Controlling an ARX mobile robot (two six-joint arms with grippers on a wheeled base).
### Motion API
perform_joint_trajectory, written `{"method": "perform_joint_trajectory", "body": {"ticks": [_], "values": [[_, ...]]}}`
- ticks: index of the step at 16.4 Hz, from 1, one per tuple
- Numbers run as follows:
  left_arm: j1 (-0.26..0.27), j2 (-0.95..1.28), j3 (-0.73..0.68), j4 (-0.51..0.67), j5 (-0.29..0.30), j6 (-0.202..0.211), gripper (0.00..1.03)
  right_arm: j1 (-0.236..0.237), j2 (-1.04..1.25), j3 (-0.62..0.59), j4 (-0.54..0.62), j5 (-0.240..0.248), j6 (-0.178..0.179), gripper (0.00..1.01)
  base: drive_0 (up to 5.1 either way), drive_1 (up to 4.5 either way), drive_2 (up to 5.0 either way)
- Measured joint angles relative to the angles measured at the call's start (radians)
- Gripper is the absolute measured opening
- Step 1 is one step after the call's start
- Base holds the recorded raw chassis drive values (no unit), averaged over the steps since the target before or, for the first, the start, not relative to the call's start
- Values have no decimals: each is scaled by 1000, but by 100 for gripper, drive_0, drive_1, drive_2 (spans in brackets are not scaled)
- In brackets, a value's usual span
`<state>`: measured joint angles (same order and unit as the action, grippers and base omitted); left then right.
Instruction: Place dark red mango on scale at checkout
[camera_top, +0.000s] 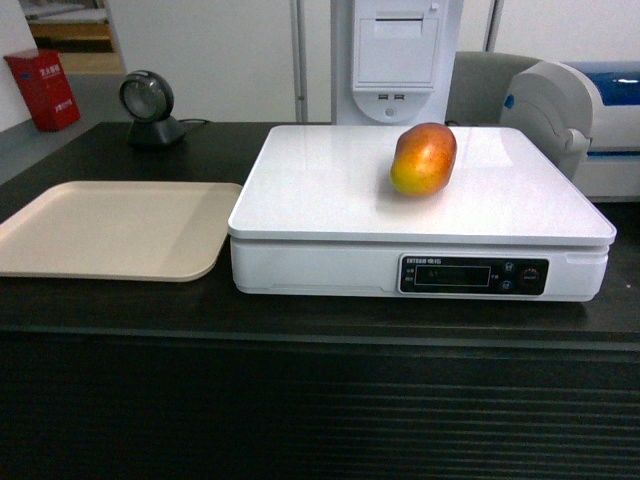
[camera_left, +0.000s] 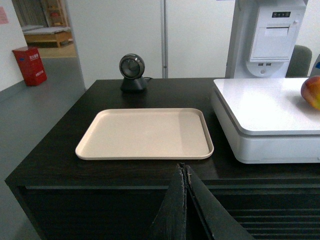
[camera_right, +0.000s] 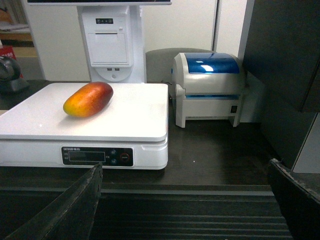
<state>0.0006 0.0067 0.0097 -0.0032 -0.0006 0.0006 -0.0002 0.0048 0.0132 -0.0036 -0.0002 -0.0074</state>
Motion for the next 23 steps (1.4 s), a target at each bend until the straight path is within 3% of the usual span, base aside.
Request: {"method": "perform_joint_trajectory", "body": {"ticks": [2,6,9,10,23], "values": [[0,0,0,0,0,0,5,0,0,0,0,0,0,98,0,0,0],[0,0,0,0,0,0,48,0,0,0,0,0,0,98,0,0,0],[0,0,0,0,0,0,91,0,0,0,0,0,0,98,0,0,0],[0,0,0,0,0,0,99,0,0,0,0,0,0,98,0,0,0],[0,0,0,0,0,0,98,0,0,0,0,0,0,98,0,0,0]]}}
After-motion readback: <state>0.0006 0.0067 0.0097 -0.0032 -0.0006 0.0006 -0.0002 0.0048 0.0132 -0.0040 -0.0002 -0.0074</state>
